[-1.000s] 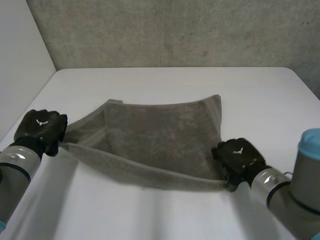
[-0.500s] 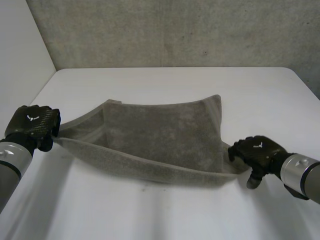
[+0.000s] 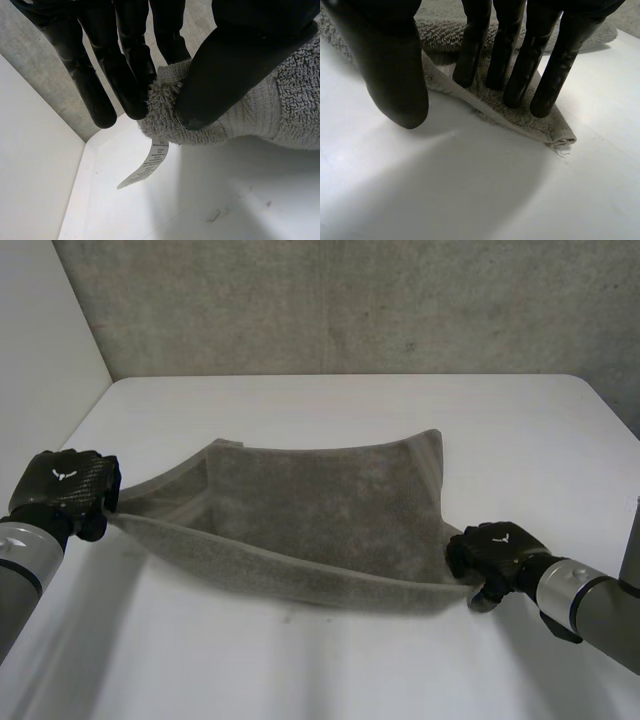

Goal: Fold the towel.

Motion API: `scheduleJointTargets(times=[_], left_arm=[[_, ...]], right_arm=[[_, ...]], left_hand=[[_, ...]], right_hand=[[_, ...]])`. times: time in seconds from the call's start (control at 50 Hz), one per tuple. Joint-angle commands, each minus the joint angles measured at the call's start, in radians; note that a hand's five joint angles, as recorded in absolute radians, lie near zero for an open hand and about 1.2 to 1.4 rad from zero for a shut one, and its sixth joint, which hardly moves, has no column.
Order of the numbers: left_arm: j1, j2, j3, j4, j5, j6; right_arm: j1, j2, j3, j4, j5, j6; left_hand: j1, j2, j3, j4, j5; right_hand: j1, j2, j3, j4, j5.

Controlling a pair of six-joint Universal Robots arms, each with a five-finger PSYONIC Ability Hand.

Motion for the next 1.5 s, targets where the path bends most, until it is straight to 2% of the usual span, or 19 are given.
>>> scheduleJointTargets(times=[0.02, 0.14, 0.18, 0.28, 0.34, 0.38, 0.44, 0.5, 0.64, 0.82, 1.02, 1.12, 1.2, 1.3, 1.34, 1.38, 1.44, 1.46, 1.5], left_arm=[[0.000, 0.000, 0.002, 0.000, 0.000, 0.000], [-0.001, 0.002, 0.011, -0.011, -0.003, 0.000], [-0.004, 0.005, 0.014, -0.013, -0.003, 0.000], [-0.005, 0.063, 0.011, -0.019, -0.003, -0.006], [-0.006, 0.113, 0.008, -0.037, -0.002, -0.023], [-0.006, 0.139, 0.008, -0.054, -0.002, -0.031], [-0.006, 0.193, 0.012, -0.094, -0.002, -0.046], [-0.008, 0.247, 0.018, -0.134, 0.000, -0.054], [-0.014, 0.347, 0.054, -0.189, -0.002, -0.059], [-0.038, 0.344, 0.067, -0.224, -0.003, -0.059], [-0.060, 0.201, 0.061, -0.220, 0.002, -0.051], [-0.063, 0.077, 0.106, -0.214, 0.003, -0.048], [-0.064, -0.005, 0.152, -0.211, 0.003, -0.048], [-0.078, -0.149, 0.258, -0.211, 0.003, -0.046], [-0.107, -0.257, 0.372, -0.209, 0.000, -0.046], [-0.121, -0.309, 0.450, -0.207, -0.005, -0.046], [-0.147, -0.382, 0.623, -0.207, -0.011, -0.059], [-0.147, -0.382, 0.624, -0.207, -0.011, -0.059], [-0.158, -0.406, 0.798, -0.186, -0.021, -0.074]], right_arm=[[0.015, 0.011, -0.017, -0.019, 0.002, 0.006], [0.009, -0.050, -0.018, -0.061, 0.017, 0.054], [-0.011, -0.160, -0.028, -0.055, 0.029, 0.084], [-0.048, -0.329, -0.026, -0.048, 0.029, 0.147], [-0.052, -0.383, -0.028, -0.033, 0.029, 0.157], [-0.081, -0.514, -0.050, 0.065, 0.026, 0.149], [-0.138, -0.602, -0.087, 0.170, 0.026, 0.118], [-0.184, -0.670, -0.135, 0.256, 0.025, 0.066], [-0.203, -0.727, -0.250, 0.416, 0.026, -0.047], [-0.206, -0.704, -0.284, 0.507, 0.009, -0.075], [-0.193, -0.500, -0.184, 0.481, 0.011, -0.156], [-0.193, -0.429, -0.184, 0.447, 0.019, -0.181], [-0.193, -0.305, -0.207, 0.392, 0.026, -0.184], [-0.183, -0.195, -0.268, 0.348, 0.055, -0.183], [-0.157, -0.155, -0.307, 0.324, 0.075, -0.179], [-0.076, -0.078, -0.432, 0.260, 0.130, -0.175], [-0.046, -0.052, -0.508, 0.225, 0.172, -0.173], [-0.025, -0.037, -0.588, 0.188, 0.214, -0.169], [-0.009, -0.029, -0.669, 0.153, 0.246, -0.159]], left_hand=[[0.212, 0.180, 0.181, 0.179, 0.200], [0.212, 0.180, 0.181, 0.179, 0.200], [0.212, 0.180, 0.181, 0.179, 0.200], [0.212, 0.180, 0.181, 0.179, 0.200], [0.212, 0.180, 0.181, 0.179, 0.200], [0.212, 0.180, 0.181, 0.179, 0.200], [0.212, 0.180, 0.181, 0.179, 0.200], [0.212, 0.180, 0.181, 0.179, 0.200], [0.212, 0.180, 0.181, 0.179, 0.200], [0.212, 0.180, 0.181, 0.179, 0.200], [0.212, 0.180, 0.181, 0.179, 0.200], [0.212, 0.180, 0.181, 0.179, 0.200], [0.212, 0.180, 0.181, 0.179, 0.200], [0.212, 0.180, 0.181, 0.179, 0.200], [0.212, 0.180, 0.181, 0.179, 0.200], [0.212, 0.180, 0.181, 0.179, 0.200], [0.212, 0.180, 0.181, 0.179, 0.200], [0.212, 0.180, 0.181, 0.179, 0.200], [0.212, 0.180, 0.181, 0.179, 0.200]], right_hand=[[0.586, 0.580, 0.579, 0.579, 0.576], [0.588, 0.582, 0.581, 0.581, 0.578], [0.588, 0.582, 0.581, 0.581, 0.578], [0.588, 0.582, 0.581, 0.581, 0.578], [0.588, 0.582, 0.581, 0.581, 0.578], [0.588, 0.582, 0.581, 0.581, 0.578], [0.588, 0.582, 0.581, 0.581, 0.578], [0.588, 0.582, 0.581, 0.581, 0.578], [0.588, 0.582, 0.581, 0.581, 0.578], [0.588, 0.582, 0.581, 0.581, 0.578], [0.588, 0.582, 0.581, 0.581, 0.578], [0.588, 0.582, 0.581, 0.581, 0.578], [0.588, 0.582, 0.581, 0.581, 0.578], [0.588, 0.582, 0.581, 0.581, 0.578], [0.588, 0.582, 0.581, 0.581, 0.578], [0.588, 0.582, 0.581, 0.581, 0.578], [0.588, 0.582, 0.581, 0.581, 0.578], [0.588, 0.582, 0.581, 0.581, 0.578], [0.588, 0.582, 0.581, 0.581, 0.578]])
